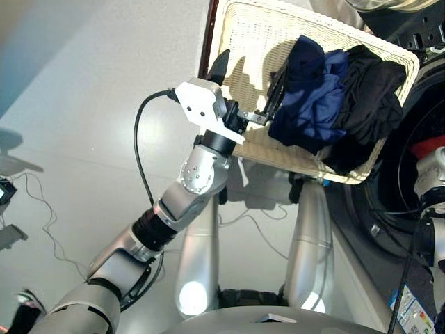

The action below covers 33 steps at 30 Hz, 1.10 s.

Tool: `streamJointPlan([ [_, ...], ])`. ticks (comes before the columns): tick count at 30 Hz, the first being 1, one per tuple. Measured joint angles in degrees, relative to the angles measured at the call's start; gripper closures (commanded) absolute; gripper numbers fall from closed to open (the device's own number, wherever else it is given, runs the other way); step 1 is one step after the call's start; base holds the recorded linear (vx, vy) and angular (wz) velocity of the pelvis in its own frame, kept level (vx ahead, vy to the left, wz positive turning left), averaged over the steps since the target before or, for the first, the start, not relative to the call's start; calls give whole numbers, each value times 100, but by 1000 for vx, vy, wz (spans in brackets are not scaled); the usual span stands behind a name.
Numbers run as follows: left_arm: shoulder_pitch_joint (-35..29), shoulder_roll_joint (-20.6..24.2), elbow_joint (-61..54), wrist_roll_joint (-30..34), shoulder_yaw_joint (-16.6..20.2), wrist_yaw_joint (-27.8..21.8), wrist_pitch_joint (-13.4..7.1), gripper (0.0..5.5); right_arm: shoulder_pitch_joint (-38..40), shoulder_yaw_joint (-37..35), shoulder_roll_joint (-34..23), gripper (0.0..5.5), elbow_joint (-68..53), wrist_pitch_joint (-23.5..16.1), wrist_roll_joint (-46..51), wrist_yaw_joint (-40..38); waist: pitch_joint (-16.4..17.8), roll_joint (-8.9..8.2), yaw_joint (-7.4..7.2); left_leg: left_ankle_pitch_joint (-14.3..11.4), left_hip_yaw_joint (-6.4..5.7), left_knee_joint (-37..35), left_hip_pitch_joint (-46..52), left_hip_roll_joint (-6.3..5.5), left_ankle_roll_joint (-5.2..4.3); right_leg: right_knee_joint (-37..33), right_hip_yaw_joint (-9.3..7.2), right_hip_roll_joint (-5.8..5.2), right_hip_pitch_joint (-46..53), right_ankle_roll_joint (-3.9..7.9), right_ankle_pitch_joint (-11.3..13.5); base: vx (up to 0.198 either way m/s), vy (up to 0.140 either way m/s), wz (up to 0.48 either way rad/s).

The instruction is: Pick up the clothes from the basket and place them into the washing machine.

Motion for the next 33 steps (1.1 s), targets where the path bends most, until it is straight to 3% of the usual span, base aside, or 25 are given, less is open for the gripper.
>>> streamJointPlan([
  [8,24,6,-1,1,88,76,0,0,59,5,182,0,-381,-27,-45,-38,4,-10,-56,-18,76,25,31,-1,42,-111,30,8,61,54,76,0,0,0],
  [12,45,-51,4,33,169,135,-9,0,330,151,739,0,-1273,-35,-608,-80,3,-16,-185,-16,84,25,115,-1,51,-125,34,11,146,55,89,0,0,0],
  [18,149,-246,8,118,226,174,-28,0,903,718,1749,0,-2857,-21,-1631,-26,2,-17,-210,-26,98,-37,235,46,70,-161,63,59,224,4,83,0,0,0],
  [20,296,-341,79,215,270,170,-32,0,1319,1061,2060,0,-3841,-26,-1863,273,1,-45,-295,-34,111,-29,232,45,73,-179,80,62,221,9,85,0,0,0],
  [23,409,-366,548,297,294,168,32,0,1914,1688,2389,0,-4810,-24,-2114,1030,0,-201,-397,-74,233,-25,276,69,85,-213,172,91,223,30,98,0,0,0],
  [30,34,-498,2105,1040,192,220,301,0,2553,2148,2217,0,-6200,-151,-2137,2292,-11,-477,-742,-84,281,-23,310,125,80,-262,207,159,237,53,162,0,0,0],
  [33,-283,-561,2626,1343,85,299,419,0,2498,2437,2174,0,-6691,-248,-2137,2657,-8,-554,-827,-93,382,-23,372,197,70,-318,298,240,245,45,224,-13,0,-141],
])
